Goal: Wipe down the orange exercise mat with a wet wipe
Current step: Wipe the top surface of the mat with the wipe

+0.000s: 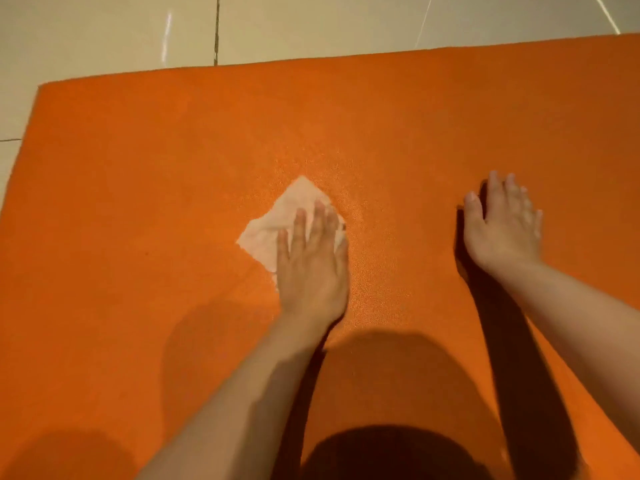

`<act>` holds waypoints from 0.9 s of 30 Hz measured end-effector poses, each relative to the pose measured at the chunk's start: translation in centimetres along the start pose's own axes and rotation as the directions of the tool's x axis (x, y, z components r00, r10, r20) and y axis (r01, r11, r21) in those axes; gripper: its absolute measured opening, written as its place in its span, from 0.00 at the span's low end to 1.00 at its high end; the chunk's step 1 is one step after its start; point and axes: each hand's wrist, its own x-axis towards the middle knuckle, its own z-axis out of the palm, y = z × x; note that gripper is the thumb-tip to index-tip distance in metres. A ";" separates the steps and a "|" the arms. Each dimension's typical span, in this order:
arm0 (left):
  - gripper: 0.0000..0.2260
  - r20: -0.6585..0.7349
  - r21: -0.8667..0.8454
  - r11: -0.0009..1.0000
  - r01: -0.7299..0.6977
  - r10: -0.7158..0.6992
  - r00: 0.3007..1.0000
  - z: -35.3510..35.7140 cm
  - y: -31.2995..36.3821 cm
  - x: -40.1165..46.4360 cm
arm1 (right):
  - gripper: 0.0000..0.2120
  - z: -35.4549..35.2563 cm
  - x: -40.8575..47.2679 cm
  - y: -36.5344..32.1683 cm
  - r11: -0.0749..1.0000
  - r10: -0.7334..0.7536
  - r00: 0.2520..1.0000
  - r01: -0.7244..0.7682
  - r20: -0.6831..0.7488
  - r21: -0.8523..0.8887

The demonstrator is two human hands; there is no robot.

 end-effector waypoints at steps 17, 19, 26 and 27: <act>0.23 -0.056 0.089 0.981 0.170 -0.166 0.985 -5.9 -12.7 15.7 | 0.30 3.6 -0.4 1.1 0.989 -0.079 0.958 0.040 -0.275 -0.146; 0.24 -0.064 0.034 0.953 0.301 -0.298 0.952 -5.3 -10.1 16.4 | 0.30 3.5 -0.4 1.1 0.988 -0.076 0.956 0.033 -0.284 -0.150; 0.24 0.129 0.059 0.946 -0.319 0.310 0.942 0.2 8.8 16.9 | 0.29 3.5 -0.1 1.0 0.989 -0.067 0.950 0.024 -0.303 -0.144; 0.24 0.164 0.077 0.882 -0.464 0.448 0.879 1.0 10.8 16.4 | 0.29 3.6 -0.1 1.0 0.990 -0.068 0.949 0.025 -0.309 -0.140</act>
